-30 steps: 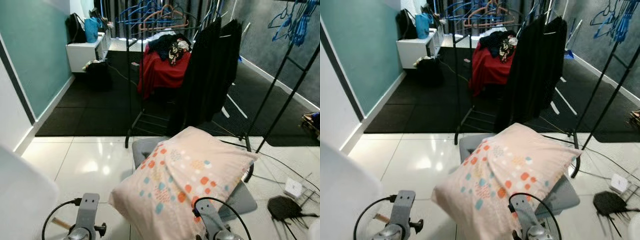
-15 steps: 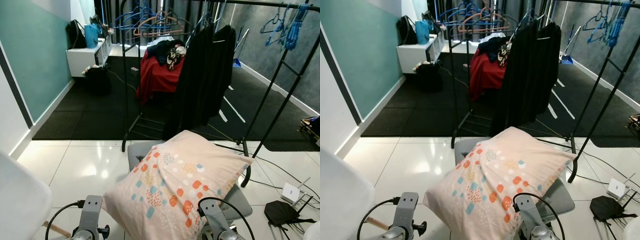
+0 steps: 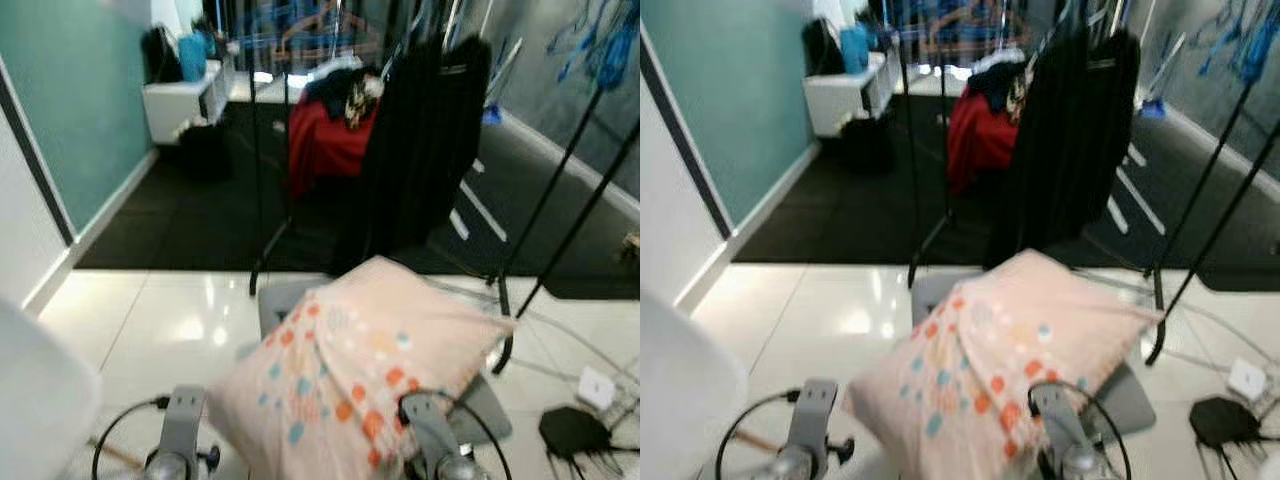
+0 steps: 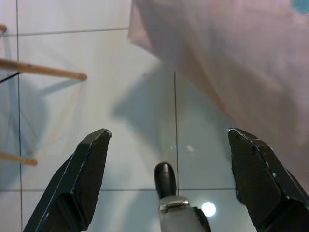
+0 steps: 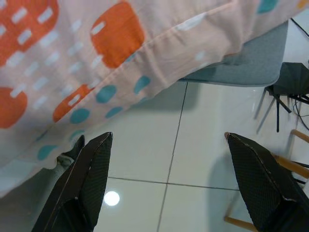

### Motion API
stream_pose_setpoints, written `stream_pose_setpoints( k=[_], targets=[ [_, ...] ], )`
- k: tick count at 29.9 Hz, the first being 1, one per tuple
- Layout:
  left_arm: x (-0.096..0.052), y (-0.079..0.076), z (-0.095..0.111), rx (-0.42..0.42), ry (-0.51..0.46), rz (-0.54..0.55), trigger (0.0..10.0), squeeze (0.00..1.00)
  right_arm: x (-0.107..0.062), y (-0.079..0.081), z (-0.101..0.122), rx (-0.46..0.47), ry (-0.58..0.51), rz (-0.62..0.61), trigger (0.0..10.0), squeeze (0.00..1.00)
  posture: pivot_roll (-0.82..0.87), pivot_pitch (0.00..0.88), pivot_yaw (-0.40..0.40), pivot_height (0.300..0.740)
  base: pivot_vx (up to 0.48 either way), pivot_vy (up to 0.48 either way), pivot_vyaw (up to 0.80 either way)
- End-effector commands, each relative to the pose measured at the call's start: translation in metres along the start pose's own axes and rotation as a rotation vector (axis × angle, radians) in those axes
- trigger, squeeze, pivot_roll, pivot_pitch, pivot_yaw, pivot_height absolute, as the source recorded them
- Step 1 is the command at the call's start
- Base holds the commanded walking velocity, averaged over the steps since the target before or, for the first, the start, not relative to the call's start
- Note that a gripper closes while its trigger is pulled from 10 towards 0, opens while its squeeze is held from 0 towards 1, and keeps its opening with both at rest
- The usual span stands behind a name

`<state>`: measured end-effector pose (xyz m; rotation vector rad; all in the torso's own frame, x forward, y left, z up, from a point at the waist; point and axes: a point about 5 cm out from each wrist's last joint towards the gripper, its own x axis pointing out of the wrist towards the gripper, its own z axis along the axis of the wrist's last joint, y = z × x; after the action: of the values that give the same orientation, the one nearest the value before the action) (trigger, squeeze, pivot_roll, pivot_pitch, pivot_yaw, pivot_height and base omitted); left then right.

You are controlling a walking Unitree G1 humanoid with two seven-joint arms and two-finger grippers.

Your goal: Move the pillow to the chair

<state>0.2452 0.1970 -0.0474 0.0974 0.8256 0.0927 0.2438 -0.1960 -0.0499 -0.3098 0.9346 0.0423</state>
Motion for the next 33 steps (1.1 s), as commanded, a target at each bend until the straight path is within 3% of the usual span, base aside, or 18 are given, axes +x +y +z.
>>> stream_pose_setpoints(
  k=[1,6,9,12,14,15,17,23,25,27,33],
  targets=[
    [0.0,0.002,-0.003,-0.002,0.012,0.008,10.0,0.0,0.0,0.007,-0.001,0.07,-0.024,0.039,10.0,0.0,-0.1,0.0,-0.077,0.74,0.0,0.0,0.0],
    [0.0,0.003,-0.003,-0.001,0.011,0.009,10.0,0.0,0.0,0.01,-0.001,0.197,-0.052,0.063,10.0,0.0,-0.1,0.0,-0.075,0.74,0.0,0.0,0.0],
    [0.0,0.003,-0.003,0.003,0.009,0.012,10.0,0.0,-0.001,0.014,-0.002,0.364,-0.065,0.096,10.0,0.0,-0.1,0.0,-0.074,0.74,0.0,0.0,0.0],
    [0.0,0.003,-0.003,0.004,0.009,0.013,10.0,0.0,-0.001,0.016,-0.004,0.441,-0.064,0.105,10.0,0.0,-0.1,0.0,-0.071,0.735,0.0,0.0,0.0],
    [0.0,0.004,-0.003,0.006,0.006,0.014,10.0,0.0,-0.001,-0.02,0.023,0.495,-0.107,0.051,10.0,0.0,-0.1,0.0,-0.07,0.725,0.0,0.0,0.0],
    [0.0,0.004,-0.003,0.006,0.006,0.014,10.0,0.0,-0.001,-0.02,0.023,0.495,-0.107,0.051,10.0,0.0,-0.1,0.0,-0.07,0.725,0.0,0.0,0.0],
    [-0.001,0.004,-0.003,0.007,0.005,0.014,10.0,0.0,-0.003,-0.042,0.038,0.536,-0.137,0.008,10.0,0.0,-0.1,0.001,-0.068,0.715,0.0,0.0,0.0],
    [-0.001,0.004,-0.004,0.01,0.004,0.014,10.0,0.0,-0.004,-0.046,0.044,0.644,-0.174,0.009,10.0,0.0,-0.1,0.002,-0.068,0.695,0.0,0.0,0.0],
    [-0.001,0.004,-0.004,0.012,0.004,0.014,10.0,0.0,-0.005,-0.046,0.051,0.8,-0.213,0.059,10.0,0.0,-0.09,0.007,-0.068,0.685,0.0,0.0,0.0],
    [-0.001,0.004,-0.004,0.014,0.004,0.014,10.0,0.0,-0.006,-0.047,0.056,0.889,-0.241,0.093,10.0,0.0,-0.09,0.007,-0.068,0.675,0.0,0.0,0.0],
    [-0.001,0.004,-0.004,0.018,0.003,0.014,10.0,0.0,-0.006,-0.048,0.059,0.945,-0.247,0.104,10.0,0.0,-0.09,0.009,-0.068,0.655,0.0,0.0,0.0]
  ],
)
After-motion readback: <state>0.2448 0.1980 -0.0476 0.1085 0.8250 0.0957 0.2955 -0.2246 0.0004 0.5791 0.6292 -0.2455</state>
